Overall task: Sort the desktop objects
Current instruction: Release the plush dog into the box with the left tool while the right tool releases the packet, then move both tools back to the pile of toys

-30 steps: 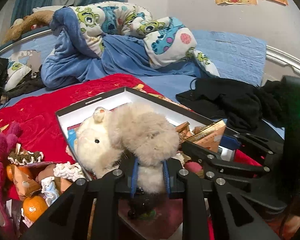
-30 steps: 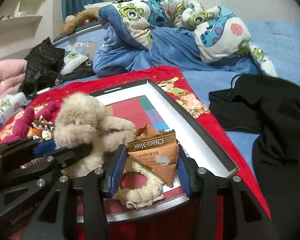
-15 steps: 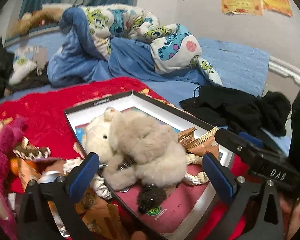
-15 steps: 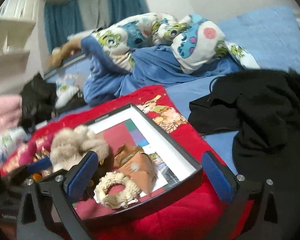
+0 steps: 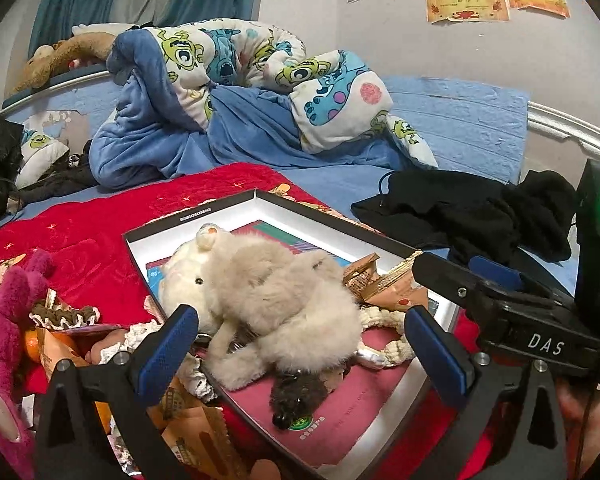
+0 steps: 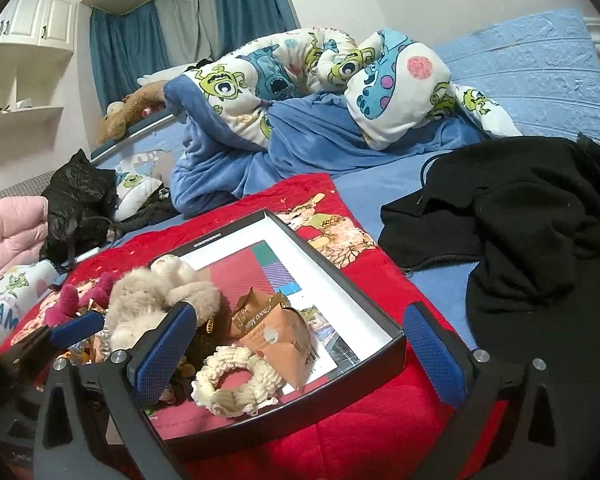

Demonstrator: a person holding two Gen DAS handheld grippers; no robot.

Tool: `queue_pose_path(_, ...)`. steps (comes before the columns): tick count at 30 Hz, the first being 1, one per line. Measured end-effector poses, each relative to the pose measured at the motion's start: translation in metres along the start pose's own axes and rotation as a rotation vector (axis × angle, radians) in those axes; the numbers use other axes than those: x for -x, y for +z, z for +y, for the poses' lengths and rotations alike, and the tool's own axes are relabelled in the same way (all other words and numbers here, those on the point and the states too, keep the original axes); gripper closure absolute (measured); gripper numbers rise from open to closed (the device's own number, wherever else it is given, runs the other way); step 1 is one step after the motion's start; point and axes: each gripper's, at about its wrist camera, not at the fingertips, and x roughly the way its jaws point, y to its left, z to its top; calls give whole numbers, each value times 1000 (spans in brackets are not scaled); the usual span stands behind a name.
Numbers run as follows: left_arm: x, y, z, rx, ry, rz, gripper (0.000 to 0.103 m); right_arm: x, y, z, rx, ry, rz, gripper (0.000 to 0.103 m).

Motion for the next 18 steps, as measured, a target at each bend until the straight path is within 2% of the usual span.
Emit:
queue_pose_path(8, 1, 1, -11, -42, -10, 1, 0, 12, -3, -7, -46, 16, -7, 0)
queue_pose_path(13, 11, -8, -25, -55, -79, 17, 0, 33, -10, -5, -56, -27, -7, 0)
queue_pose_path(18, 30, -24, -38, -56, -76, 41, 0, 57, -21, 0, -57, -70, -4, 0)
